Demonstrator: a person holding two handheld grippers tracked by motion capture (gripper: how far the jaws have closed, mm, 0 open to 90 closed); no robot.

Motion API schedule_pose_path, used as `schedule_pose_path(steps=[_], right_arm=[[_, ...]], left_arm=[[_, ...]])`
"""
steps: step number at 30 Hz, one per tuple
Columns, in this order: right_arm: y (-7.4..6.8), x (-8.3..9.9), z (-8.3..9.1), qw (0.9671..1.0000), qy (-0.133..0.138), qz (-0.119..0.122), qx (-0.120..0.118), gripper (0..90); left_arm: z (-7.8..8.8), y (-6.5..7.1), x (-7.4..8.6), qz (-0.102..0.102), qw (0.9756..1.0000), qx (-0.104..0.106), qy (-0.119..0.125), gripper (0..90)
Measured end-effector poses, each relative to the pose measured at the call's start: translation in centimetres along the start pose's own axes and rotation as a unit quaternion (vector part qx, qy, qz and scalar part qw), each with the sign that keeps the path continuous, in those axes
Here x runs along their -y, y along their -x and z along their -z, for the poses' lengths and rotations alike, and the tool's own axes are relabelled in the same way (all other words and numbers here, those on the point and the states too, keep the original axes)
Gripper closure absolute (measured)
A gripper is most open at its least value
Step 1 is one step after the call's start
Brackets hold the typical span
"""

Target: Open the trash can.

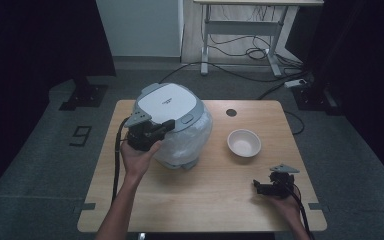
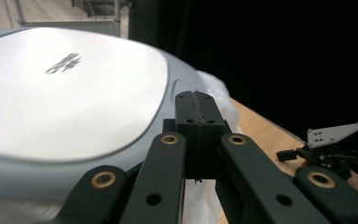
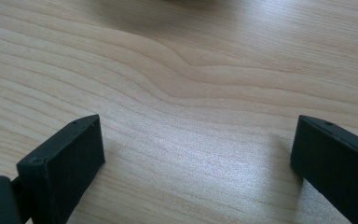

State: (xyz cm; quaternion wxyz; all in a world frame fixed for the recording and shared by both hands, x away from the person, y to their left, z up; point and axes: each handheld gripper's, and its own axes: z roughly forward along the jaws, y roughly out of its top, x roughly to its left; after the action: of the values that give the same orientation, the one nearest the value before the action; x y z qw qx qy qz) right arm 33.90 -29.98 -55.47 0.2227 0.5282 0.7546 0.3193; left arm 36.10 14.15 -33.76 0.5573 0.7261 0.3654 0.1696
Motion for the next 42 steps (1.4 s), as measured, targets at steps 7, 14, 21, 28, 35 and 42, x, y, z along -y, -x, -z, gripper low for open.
schedule_pose_path(steps=[7,14,21,28,35,42], right_arm=[[0.0,0.0,0.0,1.0,0.0,0.001,0.0,2.1],[0.0,0.0,0.0,1.0,-0.001,0.001,0.0,2.1],[0.0,0.0,0.0,1.0,0.0,0.001,0.0,2.1],[0.0,0.0,0.0,1.0,0.0,0.001,0.0,2.1],[0.0,0.0,0.0,1.0,0.0,0.001,0.0,2.1],[0.0,0.0,0.0,1.0,0.0,0.001,0.0,2.1]], left_arm=[[-1.8,0.4,-1.0,-0.009,0.9998,-0.004,-0.017,90.0],[-3.4,0.5,-1.5,-0.013,0.9993,-0.008,-0.034,90.0],[-4.6,0.5,-2.0,-0.017,0.9986,-0.014,-0.048,90.0],[-4.9,0.4,-1.9,-0.013,0.9984,-0.014,-0.052,90.0],[-4.9,0.3,-1.8,-0.007,0.9986,-0.009,-0.051,90.0],[-4.9,0.1,-1.7,0.002,0.9988,-0.004,-0.048,90.0]])
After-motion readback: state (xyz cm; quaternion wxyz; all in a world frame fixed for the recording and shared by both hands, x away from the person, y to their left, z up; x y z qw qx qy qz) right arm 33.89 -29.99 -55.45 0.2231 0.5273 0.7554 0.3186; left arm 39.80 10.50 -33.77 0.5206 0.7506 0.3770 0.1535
